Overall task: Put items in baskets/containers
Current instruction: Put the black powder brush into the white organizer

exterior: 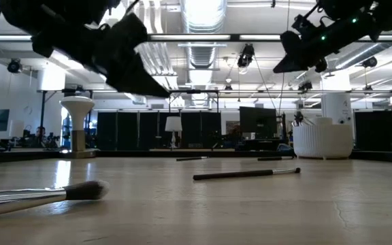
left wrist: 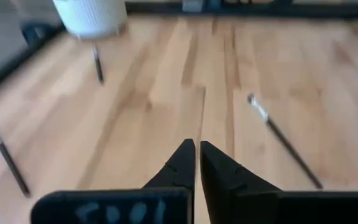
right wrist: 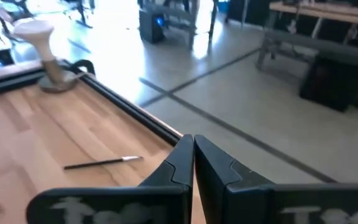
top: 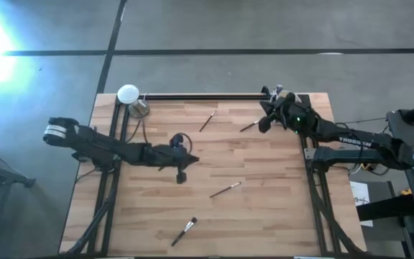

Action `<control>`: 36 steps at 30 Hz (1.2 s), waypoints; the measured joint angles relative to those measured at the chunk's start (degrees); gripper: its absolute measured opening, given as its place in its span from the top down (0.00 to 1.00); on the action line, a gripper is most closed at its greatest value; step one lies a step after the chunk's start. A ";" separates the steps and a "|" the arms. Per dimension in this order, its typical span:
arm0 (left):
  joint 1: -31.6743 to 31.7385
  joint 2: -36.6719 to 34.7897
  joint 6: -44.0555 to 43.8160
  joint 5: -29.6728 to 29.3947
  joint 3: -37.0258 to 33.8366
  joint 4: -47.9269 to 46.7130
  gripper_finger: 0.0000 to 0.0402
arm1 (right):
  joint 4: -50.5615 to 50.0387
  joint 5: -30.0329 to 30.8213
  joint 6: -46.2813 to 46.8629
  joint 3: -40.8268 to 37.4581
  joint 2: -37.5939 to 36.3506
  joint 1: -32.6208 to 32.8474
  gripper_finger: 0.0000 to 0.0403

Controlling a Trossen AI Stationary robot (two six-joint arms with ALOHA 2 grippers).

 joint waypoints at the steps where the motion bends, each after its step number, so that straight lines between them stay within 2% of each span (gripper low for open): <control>1: -0.48 0.68 -0.88 -0.06 0.35 -1.55 0.96 | 0.71 0.78 -0.19 -0.64 -0.47 1.39 0.98; 6: -4.09 4.20 -6.19 -0.64 3.22 -11.45 0.96 | 3.75 2.72 -0.66 -3.47 -1.70 5.45 0.98; 12: -13.54 8.18 -16.57 -6.33 9.47 -25.30 0.95 | 4.02 4.05 -1.70 -3.71 -1.81 5.91 0.98; 20: -23.55 15.16 -36.06 -6.44 19.65 -39.17 0.82 | 3.97 4.02 -0.95 -3.71 -1.81 5.93 0.98; 28: -25.82 25.55 -44.33 -0.62 31.87 -47.07 0.67 | 3.88 3.98 -0.20 -3.71 -1.81 5.93 0.98; 36: -25.86 32.95 -45.46 2.97 43.40 -53.96 0.65 | 3.84 3.80 -0.19 -3.68 -1.81 6.30 0.98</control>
